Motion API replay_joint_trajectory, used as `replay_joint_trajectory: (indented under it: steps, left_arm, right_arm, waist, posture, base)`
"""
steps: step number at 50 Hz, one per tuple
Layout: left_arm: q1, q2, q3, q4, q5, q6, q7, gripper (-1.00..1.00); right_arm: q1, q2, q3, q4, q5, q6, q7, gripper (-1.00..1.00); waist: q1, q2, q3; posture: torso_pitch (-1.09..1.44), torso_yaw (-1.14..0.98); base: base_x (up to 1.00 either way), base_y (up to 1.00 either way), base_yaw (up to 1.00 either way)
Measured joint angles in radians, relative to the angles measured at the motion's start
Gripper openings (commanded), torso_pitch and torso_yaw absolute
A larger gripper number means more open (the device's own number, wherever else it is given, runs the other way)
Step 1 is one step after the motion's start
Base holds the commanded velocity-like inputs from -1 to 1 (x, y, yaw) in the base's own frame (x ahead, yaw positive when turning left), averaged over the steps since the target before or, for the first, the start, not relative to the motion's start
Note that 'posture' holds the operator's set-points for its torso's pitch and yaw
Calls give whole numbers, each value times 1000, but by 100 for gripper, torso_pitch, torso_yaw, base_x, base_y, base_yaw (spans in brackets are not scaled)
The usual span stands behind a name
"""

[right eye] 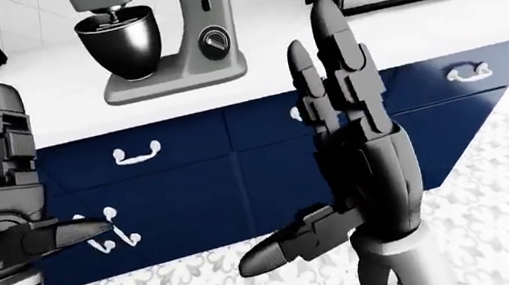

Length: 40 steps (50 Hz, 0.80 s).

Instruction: Open the stand mixer head.

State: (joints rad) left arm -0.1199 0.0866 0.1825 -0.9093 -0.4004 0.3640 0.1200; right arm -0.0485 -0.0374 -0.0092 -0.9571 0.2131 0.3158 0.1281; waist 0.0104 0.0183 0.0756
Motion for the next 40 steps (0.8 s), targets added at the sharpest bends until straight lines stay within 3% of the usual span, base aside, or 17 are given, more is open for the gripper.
replay_joint_trajectory:
  steps: [1,3,4,8,12,15,16,18,22,23,26,27,29,31,34,38,40]
  left_arm:
    - [-5,2,4,-9,1,1,3,100]
    - [-30,4,-6,-38,0,-11,-1,100]
    - [-26,-4,-19,-55,-3,-21,-8,100]
    - [-23,1,-24,-45,-9,-22,-20,100]
    - [-10,0,0,-24,1,-18,-3,100]
    - [-10,-7,-21,-29,0,-15,-7,100]
    - [-12,-6,-29,-37,-3,-15,-12,100]
    - [-23,-1,-27,-45,-6,-21,-18,100]
    - [-11,0,-2,-24,0,-23,-9,100]
    - [-11,0,-2,-21,2,-21,-6,100]
    - [-18,-7,-20,-32,1,-23,-10,100]
    - [-10,-11,-31,-39,-2,-24,-16,100]
    - [-15,-4,-33,-38,-6,-22,-21,100]
    - [-13,1,-15,-29,-3,-22,-18,100]
    - [-5,0,-2,-26,1,-11,-3,100]
    - [-24,2,-10,-65,-2,-26,-6,100]
    - [-25,2,-13,-62,-3,-33,-10,100]
  right_arm:
    - [-3,-1,3,-12,-8,-5,4,100]
    - [-11,1,-6,-41,-19,-27,6,100]
    - [-10,-2,-17,-48,-20,-37,4,100]
    - [-13,3,-24,-32,-15,-27,-7,100]
    - [-11,4,-1,-33,-4,-20,5,100]
    - [0,-2,-17,-38,-9,-33,4,100]
    - [3,0,-24,-38,-10,-34,1,100]
    - [-9,3,-24,-29,-9,-31,-5,100]
    - [-1,7,2,-21,1,-22,7,100]
    - [-2,5,-1,-21,0,-24,8,100]
    - [2,-2,-10,-36,-12,-48,11,100]
    - [9,-2,-18,-35,-11,-50,10,100]
    - [7,2,-23,-28,-11,-43,5,100]
    - [10,9,-3,-20,-6,-35,10,100]
    - [17,3,2,-26,8,-19,25,100]
    - [0,4,-6,-50,-5,-44,23,100]
    - [0,6,-6,-47,-3,-47,23,100]
  waist:
    - [7,-6,-9]
    - [4,-54,0]
    - [-2,-66,9]
    - [-13,3,-39]
    - [0,-31,-41]
    - [0,-45,-21]
    - [-6,-37,-24]
    - [0,12,-41]
    - [4,2,-33]
    - [3,-2,-33]
    - [-18,-68,-1]
    - [-18,-55,2]
    - [-23,-9,-23]
    - [-16,-9,-25]
    - [-5,2,3]
    - [-7,2,-31]
    - [1,-11,-30]
  posture:
    - [0,0]
    - [0,0]
    - [0,0]
    - [0,0]
    - [0,0]
    - [0,0]
    - [0,0]
    - [0,0]
    - [0,0]
    - [0,0]
    - [0,0]
    - [0,0]
    - [0,0]
    - [0,0]
    - [0,0]
    - [0,0]
    - [0,0]
  base:
    - [0,100,0]
    - [0,100,0]
    - [0,6,0]
    - [0,0,0]
    - [0,38,0]
    - [0,54,0]
    - [0,0,0]
    - [0,0,0]
    - [0,0,0]
    - [0,100,0]
    - [0,67,0]
    - [0,0,0]
    - [0,0,0]
    - [37,0,0]
    - [78,0,0]
    - [13,0,0]
    - [52,0,0]
